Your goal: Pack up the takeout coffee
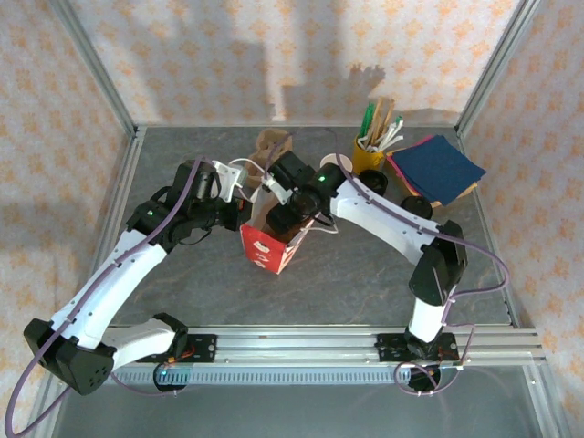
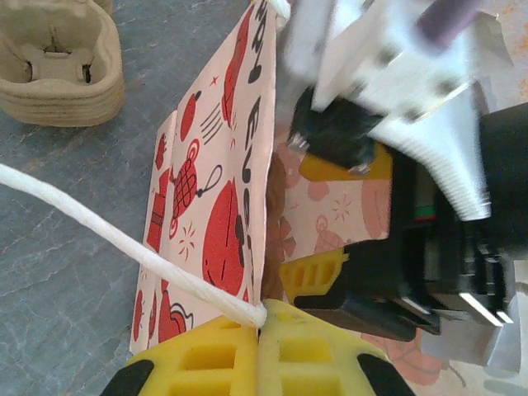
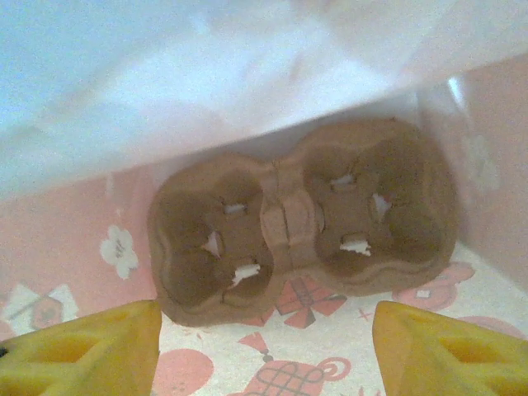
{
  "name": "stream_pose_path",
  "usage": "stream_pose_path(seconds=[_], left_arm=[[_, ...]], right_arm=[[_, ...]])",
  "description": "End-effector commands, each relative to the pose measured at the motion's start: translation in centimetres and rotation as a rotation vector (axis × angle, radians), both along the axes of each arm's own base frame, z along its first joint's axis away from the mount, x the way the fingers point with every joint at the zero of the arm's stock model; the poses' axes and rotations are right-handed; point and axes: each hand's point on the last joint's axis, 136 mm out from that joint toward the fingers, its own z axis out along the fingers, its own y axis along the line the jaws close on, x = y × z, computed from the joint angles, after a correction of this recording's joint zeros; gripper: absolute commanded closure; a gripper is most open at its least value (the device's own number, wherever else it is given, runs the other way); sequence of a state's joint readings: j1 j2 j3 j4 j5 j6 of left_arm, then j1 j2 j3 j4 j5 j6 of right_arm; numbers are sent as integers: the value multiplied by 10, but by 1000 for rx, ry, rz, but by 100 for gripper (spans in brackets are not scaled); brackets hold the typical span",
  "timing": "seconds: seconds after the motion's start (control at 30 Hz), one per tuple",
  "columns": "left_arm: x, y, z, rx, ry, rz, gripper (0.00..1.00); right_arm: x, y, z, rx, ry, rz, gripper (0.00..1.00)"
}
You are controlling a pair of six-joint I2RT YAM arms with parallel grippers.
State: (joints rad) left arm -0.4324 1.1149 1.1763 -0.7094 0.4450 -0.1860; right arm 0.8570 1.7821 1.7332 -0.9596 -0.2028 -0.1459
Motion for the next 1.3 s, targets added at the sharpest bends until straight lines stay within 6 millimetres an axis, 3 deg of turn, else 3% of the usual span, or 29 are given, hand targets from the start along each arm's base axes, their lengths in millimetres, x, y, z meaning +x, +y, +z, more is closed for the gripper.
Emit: stream_pose_path(seconds=[0.0, 0.23, 0.43, 0.53, 0.63, 0.73, 0.87, 1.07, 1.27], left_arm=[[2, 3, -8, 24, 16, 19, 100], [5, 6, -13, 31, 32, 52, 100], [8, 12, -8, 25, 21, 102, 100], [9, 13, -6, 29, 26, 118, 70], [10, 17, 1, 27, 9, 142, 62], [11, 22, 7, 36, 0, 174, 51], [8, 29, 24, 26, -29, 208, 49], [-2, 42, 64, 4, -118, 245, 44], [-12, 68, 87, 69, -166, 323, 35]], right_arm=[[0, 7, 57, 143, -84, -15, 31], [-13, 12, 99, 319, -108, -6, 28], [-12, 6, 170, 527, -181, -126, 23], [-13, -3, 199, 634, -207, -203, 19], [-6, -23, 211, 676, -232, -352, 17], [6, -45, 207, 659, -234, -533, 16], [14, -63, 190, 614, -195, -697, 17], [28, -67, 147, 541, -90, -808, 21], [32, -62, 109, 477, -6, -825, 24]])
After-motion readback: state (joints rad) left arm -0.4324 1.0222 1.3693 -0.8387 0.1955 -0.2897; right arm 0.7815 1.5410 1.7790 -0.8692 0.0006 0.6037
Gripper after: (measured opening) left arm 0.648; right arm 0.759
